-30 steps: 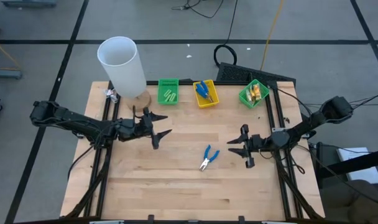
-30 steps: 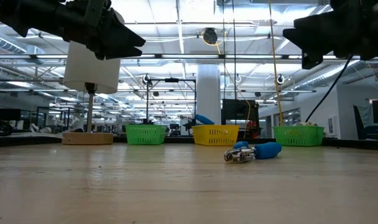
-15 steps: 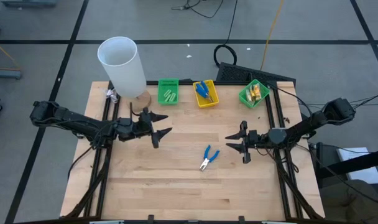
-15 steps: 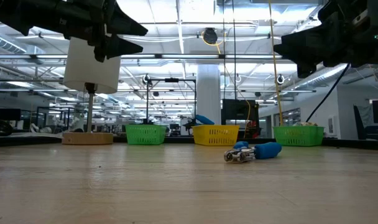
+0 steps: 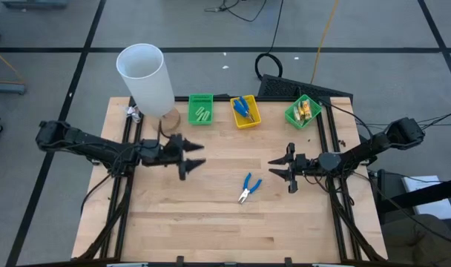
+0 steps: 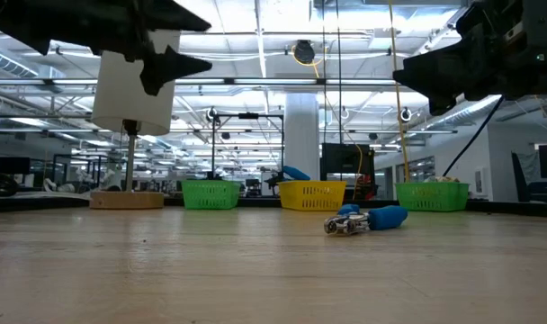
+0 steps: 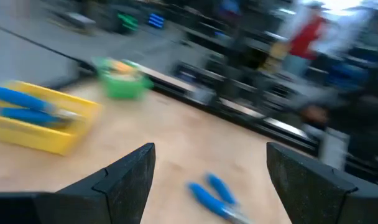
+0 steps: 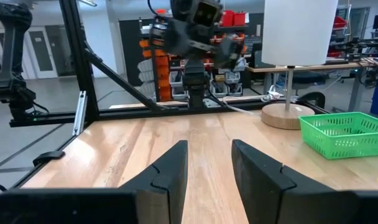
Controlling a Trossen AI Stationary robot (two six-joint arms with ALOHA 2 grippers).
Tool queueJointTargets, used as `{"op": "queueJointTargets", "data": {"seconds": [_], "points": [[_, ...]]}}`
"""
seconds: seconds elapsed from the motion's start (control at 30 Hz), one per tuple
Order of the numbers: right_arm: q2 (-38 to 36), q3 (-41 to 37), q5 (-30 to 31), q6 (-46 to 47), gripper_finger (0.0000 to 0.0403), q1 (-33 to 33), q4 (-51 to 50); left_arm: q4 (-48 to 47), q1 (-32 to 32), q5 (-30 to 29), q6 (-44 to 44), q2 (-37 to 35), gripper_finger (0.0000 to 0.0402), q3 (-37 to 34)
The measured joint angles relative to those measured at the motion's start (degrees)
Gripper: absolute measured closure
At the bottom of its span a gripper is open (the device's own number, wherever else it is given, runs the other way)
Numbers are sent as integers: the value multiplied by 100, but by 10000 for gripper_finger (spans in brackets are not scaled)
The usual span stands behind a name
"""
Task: Pick & Place School Supplies
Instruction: Put the blue puncher into the yellow bin
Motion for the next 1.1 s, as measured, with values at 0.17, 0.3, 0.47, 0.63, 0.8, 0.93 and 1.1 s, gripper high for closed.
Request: {"op": "queueJointTargets", "data": {"seconds": [0.17,0.3,0.47,0.63,0.8,0.93,1.1], "points": [[0,0,0,0,289,2,-3,-39,-553,209,-184,330,92,180],[2,0,2,-37,289,2,4,-499,-974,39,-57,1136,91,836],[0,2,8,-177,289,2,47,-1299,-1162,40,-54,2410,92,1884],[0,4,11,-190,289,2,138,-1631,-1178,26,84,3560,92,2747],[2,6,5,-190,289,4,152,-1548,-1062,-265,344,4486,92,3456],[2,4,-9,0,289,67,98,-1585,-921,-463,780,5129,92,3914],[2,4,-3,143,289,94,63,-1599,-738,-474,920,5692,92,4411]]}}
